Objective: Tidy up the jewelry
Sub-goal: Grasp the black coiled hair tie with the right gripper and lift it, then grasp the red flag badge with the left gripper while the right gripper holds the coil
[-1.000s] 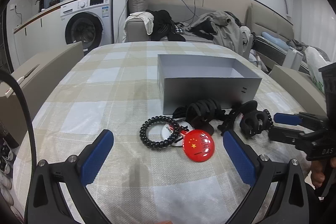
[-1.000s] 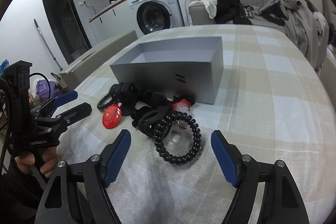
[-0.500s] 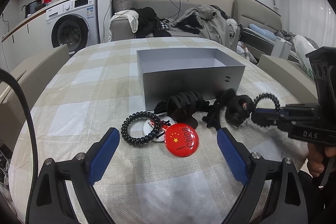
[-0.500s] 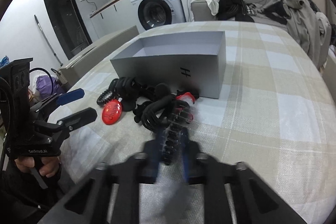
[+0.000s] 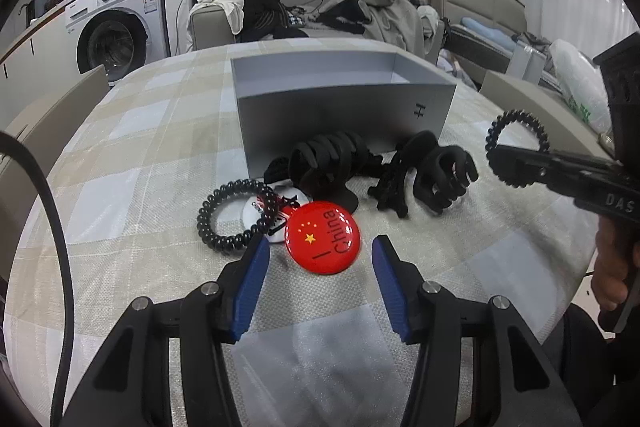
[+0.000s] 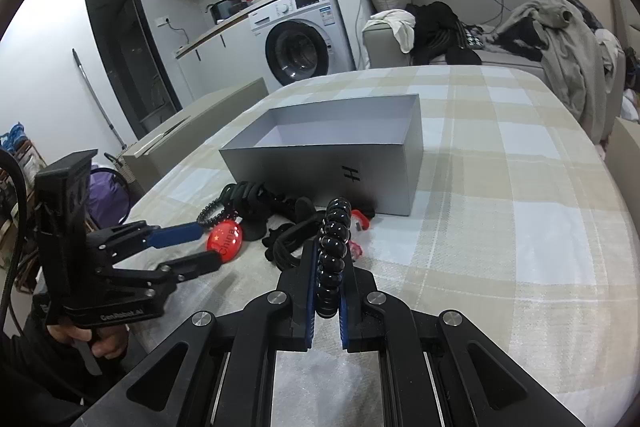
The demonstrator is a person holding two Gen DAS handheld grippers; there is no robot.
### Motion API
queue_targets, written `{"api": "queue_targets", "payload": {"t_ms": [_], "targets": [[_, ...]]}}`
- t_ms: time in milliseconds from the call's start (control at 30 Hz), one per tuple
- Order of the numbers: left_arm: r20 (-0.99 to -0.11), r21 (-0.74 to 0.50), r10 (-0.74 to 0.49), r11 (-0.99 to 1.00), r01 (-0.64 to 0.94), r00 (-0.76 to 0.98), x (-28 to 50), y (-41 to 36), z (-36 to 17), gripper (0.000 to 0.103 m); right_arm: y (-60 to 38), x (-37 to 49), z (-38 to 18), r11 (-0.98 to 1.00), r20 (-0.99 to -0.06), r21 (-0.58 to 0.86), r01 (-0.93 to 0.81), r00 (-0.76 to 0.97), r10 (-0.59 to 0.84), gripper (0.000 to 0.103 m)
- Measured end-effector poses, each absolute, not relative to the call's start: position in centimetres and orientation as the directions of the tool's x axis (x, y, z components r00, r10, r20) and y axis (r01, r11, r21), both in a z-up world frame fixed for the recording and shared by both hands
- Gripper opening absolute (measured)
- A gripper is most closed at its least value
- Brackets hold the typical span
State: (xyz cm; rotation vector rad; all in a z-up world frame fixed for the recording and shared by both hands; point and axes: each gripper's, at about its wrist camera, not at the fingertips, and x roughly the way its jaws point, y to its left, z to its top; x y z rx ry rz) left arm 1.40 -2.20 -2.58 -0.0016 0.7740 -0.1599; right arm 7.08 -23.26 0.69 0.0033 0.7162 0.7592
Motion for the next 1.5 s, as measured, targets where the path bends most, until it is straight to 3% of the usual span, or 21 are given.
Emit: {"api": "queue_targets", "payload": {"t_ms": [67,133,167,233,300,367,700,833,1000,1067,1367,1500], "targets": [[-0.711,-0.047,-0.130,0.989,0.138,0.692,1.7,-2.4,-2.7,0.047,-23.2,7.0,0.8,0.735,-0.589,0.248,-0.632,0.504,0.632,0.008],[-0.712,-0.018,-0.106,0.991,0.132,0.694,1.7,-2.8,-2.6,0.042,-23.2,7.0,0.9,0.733,-0.587,0.247,-0.634,0.504,0.633,0.008],[-0.711,-0.023,-0.112,0.990,0.136,0.694,1.7,-2.9,-2.6,0.034,-23.2,6.9,0.9,0.733,-0.587,0.246,-0.634,0.504,0.633,0.008],[-0.707,-0.018,-0.104,0.991,0.129,0.700,1.6,-3.0,-2.5,0.033,-23.3,6.9,0.9,0.734,-0.586,0.246,-0.633,0.506,0.633,0.008],[-0.681,0.006,-0.083,0.993,0.120,0.728,1.0,-3.0,-2.0,0.018,-23.4,6.9,0.9,0.734,-0.584,0.246,-0.633,0.508,0.634,0.008],[-0.671,-0.012,-0.101,0.992,0.126,0.734,0.9,-2.7,-1.6,0.012,-23.5,6.9,1.0,0.734,-0.579,0.245,-0.633,0.512,0.635,0.008],[-0.678,-0.065,-0.158,0.986,0.155,0.718,1.0,-2.5,-1.8,0.012,-23.4,6.6,1.3,0.734,-0.577,0.237,-0.637,0.515,0.634,0.008],[-0.680,-0.033,-0.147,0.985,0.170,0.718,0.9,-3.3,-1.9,0.014,-23.5,6.7,1.3,0.734,-0.575,0.240,-0.635,0.516,0.634,0.008],[-0.708,-0.038,-0.147,0.985,0.171,0.691,1.5,-3.6,-2.3,0.034,-23.5,6.7,1.4,0.735,-0.572,0.240,-0.634,0.519,0.635,0.008],[-0.713,-0.033,-0.137,0.986,0.162,0.688,1.8,-3.8,-2.3,0.036,-23.6,6.6,1.4,0.735,-0.572,0.240,-0.635,0.519,0.635,0.008],[-0.703,0.054,-0.077,0.986,0.161,0.707,2.1,-5.5,-2.3,0.034,-23.7,6.7,1.5,0.734,-0.570,0.243,-0.634,0.519,0.637,0.008],[-0.684,0.066,-0.073,0.984,0.162,0.725,1.8,-5.3,-1.7,0.022,-23.7,6.7,1.6,0.732,-0.568,0.246,-0.635,0.517,0.640,0.008]]}}
